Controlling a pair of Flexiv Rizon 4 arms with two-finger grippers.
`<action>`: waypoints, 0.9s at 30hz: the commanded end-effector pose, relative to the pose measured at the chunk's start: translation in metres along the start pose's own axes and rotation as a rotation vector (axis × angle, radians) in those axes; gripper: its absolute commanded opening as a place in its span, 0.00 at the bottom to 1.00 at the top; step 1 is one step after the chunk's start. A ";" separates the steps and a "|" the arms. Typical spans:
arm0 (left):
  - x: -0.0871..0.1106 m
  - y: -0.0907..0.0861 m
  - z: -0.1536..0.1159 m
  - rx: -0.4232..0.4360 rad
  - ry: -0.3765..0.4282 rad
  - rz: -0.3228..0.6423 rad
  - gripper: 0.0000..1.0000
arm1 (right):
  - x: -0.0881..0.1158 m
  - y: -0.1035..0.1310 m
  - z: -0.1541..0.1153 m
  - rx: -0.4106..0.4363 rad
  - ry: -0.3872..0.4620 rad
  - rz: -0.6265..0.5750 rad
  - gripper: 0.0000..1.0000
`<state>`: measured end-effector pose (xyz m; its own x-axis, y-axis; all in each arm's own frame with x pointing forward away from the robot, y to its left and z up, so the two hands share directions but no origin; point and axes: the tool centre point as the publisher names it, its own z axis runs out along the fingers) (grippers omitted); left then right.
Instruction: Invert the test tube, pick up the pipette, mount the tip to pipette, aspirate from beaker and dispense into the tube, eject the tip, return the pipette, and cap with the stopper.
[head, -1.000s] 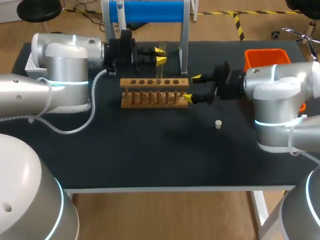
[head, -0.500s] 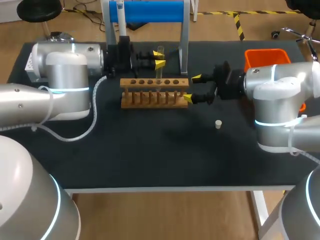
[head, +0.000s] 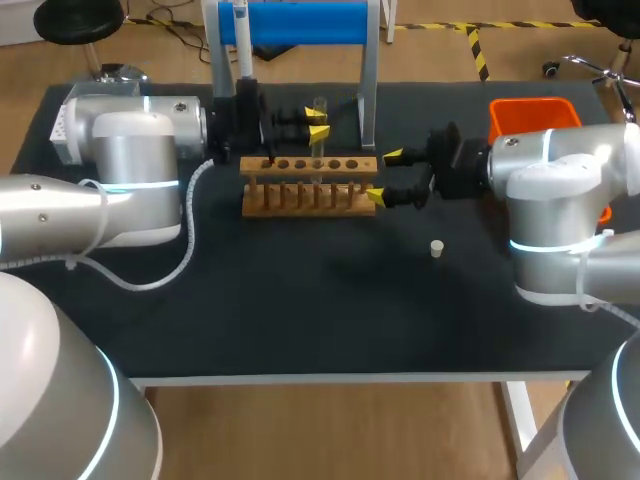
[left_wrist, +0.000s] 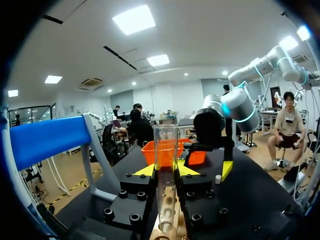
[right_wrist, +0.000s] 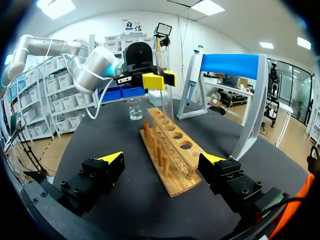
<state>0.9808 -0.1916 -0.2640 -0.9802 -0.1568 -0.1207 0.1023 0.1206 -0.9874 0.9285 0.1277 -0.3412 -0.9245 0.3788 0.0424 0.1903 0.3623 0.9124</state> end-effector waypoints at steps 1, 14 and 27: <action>0.000 0.004 0.000 0.006 -0.003 0.002 0.00 | 0.000 0.000 0.000 -0.001 0.000 0.000 1.00; 0.000 0.012 -0.001 0.012 -0.010 -0.002 0.00 | 0.000 0.000 0.000 -0.001 0.000 0.000 1.00; 0.000 0.021 -0.003 0.006 -0.026 -0.013 0.00 | 0.000 0.000 0.000 -0.001 0.000 0.000 1.00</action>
<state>0.9824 -0.1855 -0.2818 -0.9775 -0.1806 -0.1092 0.0894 0.1147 -0.9894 0.9285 0.1277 -0.3412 -0.9245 0.3788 0.0424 0.1903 0.3623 0.9124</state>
